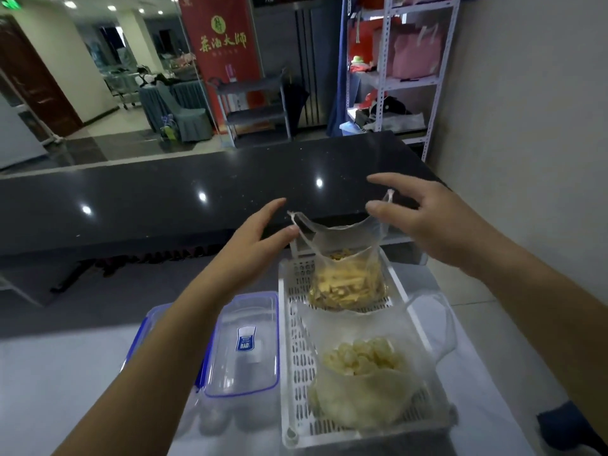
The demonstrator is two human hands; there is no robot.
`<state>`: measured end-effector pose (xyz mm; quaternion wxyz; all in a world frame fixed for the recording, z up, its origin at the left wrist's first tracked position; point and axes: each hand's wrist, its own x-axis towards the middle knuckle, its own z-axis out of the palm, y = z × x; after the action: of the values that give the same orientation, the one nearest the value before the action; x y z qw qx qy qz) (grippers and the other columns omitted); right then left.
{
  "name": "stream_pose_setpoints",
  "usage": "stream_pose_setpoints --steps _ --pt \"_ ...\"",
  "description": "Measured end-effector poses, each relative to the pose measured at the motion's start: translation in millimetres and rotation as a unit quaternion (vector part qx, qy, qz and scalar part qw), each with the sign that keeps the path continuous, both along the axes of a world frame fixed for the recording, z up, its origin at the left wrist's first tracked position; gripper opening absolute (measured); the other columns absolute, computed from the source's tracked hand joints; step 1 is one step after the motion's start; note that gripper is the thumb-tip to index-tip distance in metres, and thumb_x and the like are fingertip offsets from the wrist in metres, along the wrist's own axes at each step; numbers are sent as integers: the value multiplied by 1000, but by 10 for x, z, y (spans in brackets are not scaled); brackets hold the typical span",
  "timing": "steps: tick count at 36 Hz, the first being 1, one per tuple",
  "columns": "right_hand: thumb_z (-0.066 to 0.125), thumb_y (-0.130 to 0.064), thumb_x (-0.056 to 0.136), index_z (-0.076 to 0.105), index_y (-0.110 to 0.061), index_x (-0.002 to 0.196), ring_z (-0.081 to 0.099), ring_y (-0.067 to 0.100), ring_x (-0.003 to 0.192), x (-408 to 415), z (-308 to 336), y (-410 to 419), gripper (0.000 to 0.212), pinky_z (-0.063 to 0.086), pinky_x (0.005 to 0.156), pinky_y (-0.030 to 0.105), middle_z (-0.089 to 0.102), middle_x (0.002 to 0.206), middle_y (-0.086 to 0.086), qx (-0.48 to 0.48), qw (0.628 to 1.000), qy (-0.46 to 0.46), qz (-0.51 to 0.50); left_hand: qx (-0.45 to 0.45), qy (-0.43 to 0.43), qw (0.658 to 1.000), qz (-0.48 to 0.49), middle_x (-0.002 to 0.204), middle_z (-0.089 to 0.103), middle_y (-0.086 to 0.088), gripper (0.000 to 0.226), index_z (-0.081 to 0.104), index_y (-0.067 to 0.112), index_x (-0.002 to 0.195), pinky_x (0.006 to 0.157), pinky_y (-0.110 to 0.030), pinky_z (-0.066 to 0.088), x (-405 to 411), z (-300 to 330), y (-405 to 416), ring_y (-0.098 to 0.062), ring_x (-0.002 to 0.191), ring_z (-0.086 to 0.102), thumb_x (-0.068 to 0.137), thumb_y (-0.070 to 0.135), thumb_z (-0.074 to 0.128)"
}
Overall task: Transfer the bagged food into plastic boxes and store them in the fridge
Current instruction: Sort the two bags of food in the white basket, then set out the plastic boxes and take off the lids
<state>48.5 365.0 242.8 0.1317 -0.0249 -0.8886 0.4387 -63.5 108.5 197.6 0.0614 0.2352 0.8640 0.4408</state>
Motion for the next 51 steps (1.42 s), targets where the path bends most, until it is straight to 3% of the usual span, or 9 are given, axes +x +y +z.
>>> stream_pose_setpoints --steps 2,4,9,14,20,27,40,44,51 --pt "49 -74 75 41 -52 142 35 4 134 136 48 -259 71 34 102 31 37 152 -19 99 995 -4 24 -106 87 990 31 165 20 6 71 24 51 151 118 -47 26 135 -77 -148 -14 149 19 87 68 51" --pt "47 -77 79 34 -51 146 17 10 148 227 57 -538 74 20 115 41 23 162 -15 186 981 -10 50 -195 114 972 69 168 7 3 71 19 51 153 123 -51 14 277 -210 -299 -20 154 3 91 65 50" --pt "47 -69 85 37 -44 147 8 13 152 401 -87 -1137 68 11 122 44 22 164 -11 268 955 15 125 -262 26 958 113 169 -3 2 81 15 47 155 124 -50 10 666 -735 -774 -23 155 -4 88 66 55" --pt "52 -56 85 57 -33 135 32 27 147 626 -388 -1713 55 27 115 58 47 152 1 237 939 85 232 -343 -16 927 150 169 -3 -1 87 5 39 158 124 -50 9 1003 -1221 -1285 -25 155 -4 89 70 47" --pt "49 -54 89 51 -34 139 21 28 150 481 -927 -2244 54 17 118 56 34 160 0 215 924 10 315 -373 -62 900 216 169 -1 -3 93 2 36 158 122 -49 18 1419 -1498 -1819 -30 154 3 87 71 50" --pt "39 -61 94 18 -40 154 -7 28 153 101 -1793 -2515 67 -4 119 57 8 167 -2 287 899 -145 297 -347 -91 901 244 169 -4 1 91 2 41 157 125 -46 9 1631 -1585 -2137 -28 155 -3 88 65 56" --pt "33 -68 91 6 -39 156 -16 31 152 -250 -2224 -2928 76 -13 113 64 2 168 -4 328 895 -179 244 -263 -105 932 228 168 11 -1 73 18 32 159 122 -45 18 713 -1506 -2543 -25 154 10 97 48 55" --pt "30 -74 89 5 -41 155 -17 30 152 -337 -2253 -3103 78 -14 113 65 3 168 -6 348 892 -202 207 -179 -130 956 193 167 16 0 72 23 32 157 120 -43 21 432 -1586 -2733 -20 153 12 96 39 61" --pt "27 -80 86 1 -46 155 -14 28 153 -355 -2257 -3477 81 -12 115 60 -1 168 -8 372 887 -242 125 -79 -173 975 111 163 23 8 66 29 32 155 116 -37 39 192 -1824 -3145 -15 145 33 98 28 62"
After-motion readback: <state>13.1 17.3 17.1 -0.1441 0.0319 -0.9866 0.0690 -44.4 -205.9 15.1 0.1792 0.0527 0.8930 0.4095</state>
